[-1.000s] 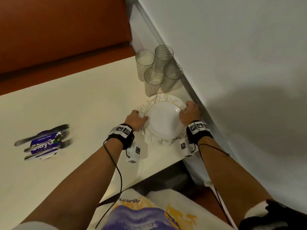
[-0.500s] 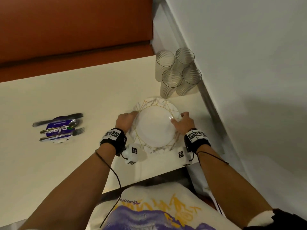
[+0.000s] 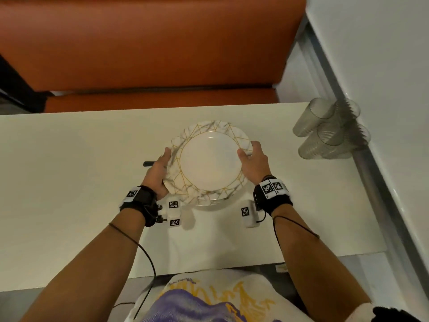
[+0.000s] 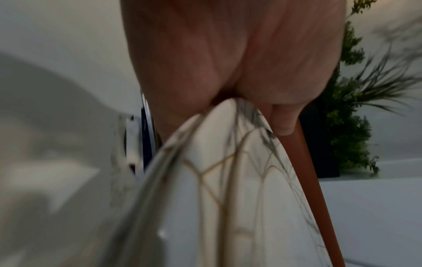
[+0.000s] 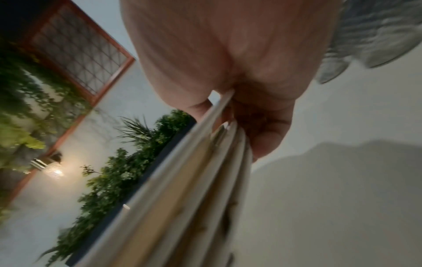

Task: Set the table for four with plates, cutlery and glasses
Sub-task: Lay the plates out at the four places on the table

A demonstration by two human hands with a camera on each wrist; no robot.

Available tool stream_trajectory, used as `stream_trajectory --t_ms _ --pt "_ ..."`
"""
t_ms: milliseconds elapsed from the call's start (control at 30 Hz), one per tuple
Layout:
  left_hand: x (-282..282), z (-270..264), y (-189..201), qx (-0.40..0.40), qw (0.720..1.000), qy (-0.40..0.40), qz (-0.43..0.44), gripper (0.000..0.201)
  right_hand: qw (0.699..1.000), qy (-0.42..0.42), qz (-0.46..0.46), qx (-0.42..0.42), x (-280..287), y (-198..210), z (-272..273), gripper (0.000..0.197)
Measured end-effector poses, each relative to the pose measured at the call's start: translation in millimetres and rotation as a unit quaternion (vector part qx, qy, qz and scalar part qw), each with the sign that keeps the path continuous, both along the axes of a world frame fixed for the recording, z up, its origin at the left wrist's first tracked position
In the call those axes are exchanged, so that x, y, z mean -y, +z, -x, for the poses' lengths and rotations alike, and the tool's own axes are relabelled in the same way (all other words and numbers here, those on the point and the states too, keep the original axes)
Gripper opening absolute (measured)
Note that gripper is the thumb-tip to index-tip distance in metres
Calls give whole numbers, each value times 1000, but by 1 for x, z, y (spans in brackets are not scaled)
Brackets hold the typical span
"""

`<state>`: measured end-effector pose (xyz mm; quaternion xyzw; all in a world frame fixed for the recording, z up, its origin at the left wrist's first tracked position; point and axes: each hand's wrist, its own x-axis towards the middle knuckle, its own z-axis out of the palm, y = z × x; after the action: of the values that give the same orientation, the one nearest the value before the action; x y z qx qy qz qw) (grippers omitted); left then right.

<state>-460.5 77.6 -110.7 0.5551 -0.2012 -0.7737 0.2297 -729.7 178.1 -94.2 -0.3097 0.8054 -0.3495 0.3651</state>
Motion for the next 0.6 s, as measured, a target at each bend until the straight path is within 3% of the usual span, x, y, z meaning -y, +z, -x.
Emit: stream_trajectory --t_ms 100,200,267,400,600 --pt "10 -26 19 88 994 31 57 87 999 31 26 -8 28 20 -28 36" --pt "19 -44 23 101 984 96 107 69 998 58 39 1 51 33 -41 30" --pt "25 -55 27 99 979 126 122 58 996 5 77 35 64 35 -35 28" --pt "40 -78 29 145 960 196 136 76 980 -153 107 62 79 29 -2 30" --pt "41 -98 23 163 931 298 135 79 964 -253 13 74 71 -26 45 33"
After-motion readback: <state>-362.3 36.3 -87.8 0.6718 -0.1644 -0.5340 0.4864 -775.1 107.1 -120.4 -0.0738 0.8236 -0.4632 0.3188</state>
